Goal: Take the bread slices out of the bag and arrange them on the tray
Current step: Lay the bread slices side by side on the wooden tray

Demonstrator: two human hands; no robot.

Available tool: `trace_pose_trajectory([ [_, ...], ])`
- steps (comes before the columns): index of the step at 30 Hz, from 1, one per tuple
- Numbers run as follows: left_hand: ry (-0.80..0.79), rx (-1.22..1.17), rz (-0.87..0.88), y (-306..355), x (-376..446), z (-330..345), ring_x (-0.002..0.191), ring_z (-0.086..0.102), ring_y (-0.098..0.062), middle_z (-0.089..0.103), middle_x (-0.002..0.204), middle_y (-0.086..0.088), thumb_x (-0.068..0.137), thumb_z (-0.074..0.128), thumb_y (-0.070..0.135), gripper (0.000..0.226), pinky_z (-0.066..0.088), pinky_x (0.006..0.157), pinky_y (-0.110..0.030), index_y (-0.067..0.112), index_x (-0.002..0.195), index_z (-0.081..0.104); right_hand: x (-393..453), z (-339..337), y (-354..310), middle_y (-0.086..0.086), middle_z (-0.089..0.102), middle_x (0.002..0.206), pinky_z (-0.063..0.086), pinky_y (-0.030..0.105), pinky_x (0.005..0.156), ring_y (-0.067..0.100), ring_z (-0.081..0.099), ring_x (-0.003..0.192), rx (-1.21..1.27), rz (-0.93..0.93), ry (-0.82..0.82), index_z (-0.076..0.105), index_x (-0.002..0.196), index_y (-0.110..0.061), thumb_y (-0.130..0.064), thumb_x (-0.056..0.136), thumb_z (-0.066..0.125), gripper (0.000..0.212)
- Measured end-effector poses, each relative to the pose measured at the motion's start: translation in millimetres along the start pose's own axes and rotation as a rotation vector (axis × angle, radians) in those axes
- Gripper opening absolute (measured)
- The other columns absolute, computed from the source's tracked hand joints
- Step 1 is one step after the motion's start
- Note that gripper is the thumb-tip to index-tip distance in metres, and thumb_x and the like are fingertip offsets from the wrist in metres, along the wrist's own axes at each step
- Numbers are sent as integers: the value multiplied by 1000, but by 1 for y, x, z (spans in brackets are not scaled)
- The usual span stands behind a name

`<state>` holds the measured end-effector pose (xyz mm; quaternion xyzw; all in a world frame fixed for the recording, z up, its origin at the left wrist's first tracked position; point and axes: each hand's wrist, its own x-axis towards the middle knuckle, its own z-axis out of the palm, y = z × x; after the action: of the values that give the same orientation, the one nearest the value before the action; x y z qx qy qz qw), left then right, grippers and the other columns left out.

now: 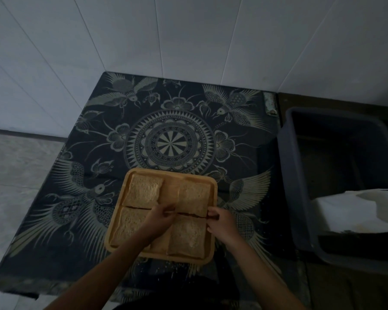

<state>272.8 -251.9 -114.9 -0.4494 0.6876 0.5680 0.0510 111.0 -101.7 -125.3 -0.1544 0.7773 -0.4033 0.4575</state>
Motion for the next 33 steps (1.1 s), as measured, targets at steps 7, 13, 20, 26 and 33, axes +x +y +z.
trace_pose_trajectory([
  [7,11,-26,-23,-2,-2,4,113,62,-13,62,130,0,97,63,20,46,50,99,-34,14,142,56,-6,1,-3,-29,67,80,50,10,59,-8,65,78,15,-10,37,67,72,-58,-29,84,80,34],
  [13,23,-27,12,-4,-6,7,109,62,-10,63,123,4,97,63,17,42,50,88,-25,14,138,60,-4,2,-2,-27,67,81,51,15,65,-8,59,83,-19,-21,42,67,71,-57,-29,86,79,33],
  [20,31,-5,-17,-8,-6,9,124,58,-21,58,136,-5,95,65,22,49,49,100,-34,14,143,56,-5,0,-2,-26,66,83,53,15,68,-6,64,83,-60,-22,14,74,78,-47,-31,86,78,18],
  [26,22,-16,-15,-10,-7,12,116,57,-13,59,139,-7,95,64,17,50,45,94,-28,10,144,54,-6,-2,-2,-29,64,80,46,7,56,-11,61,74,-59,-35,-5,66,71,-52,-34,85,79,26],
  [33,30,-50,42,-12,-12,13,98,63,2,57,140,-4,96,64,20,54,50,71,-12,20,148,48,-6,-12,2,-27,69,79,46,8,61,-4,63,85,-162,-103,5,78,99,-35,-18,93,65,22],
])
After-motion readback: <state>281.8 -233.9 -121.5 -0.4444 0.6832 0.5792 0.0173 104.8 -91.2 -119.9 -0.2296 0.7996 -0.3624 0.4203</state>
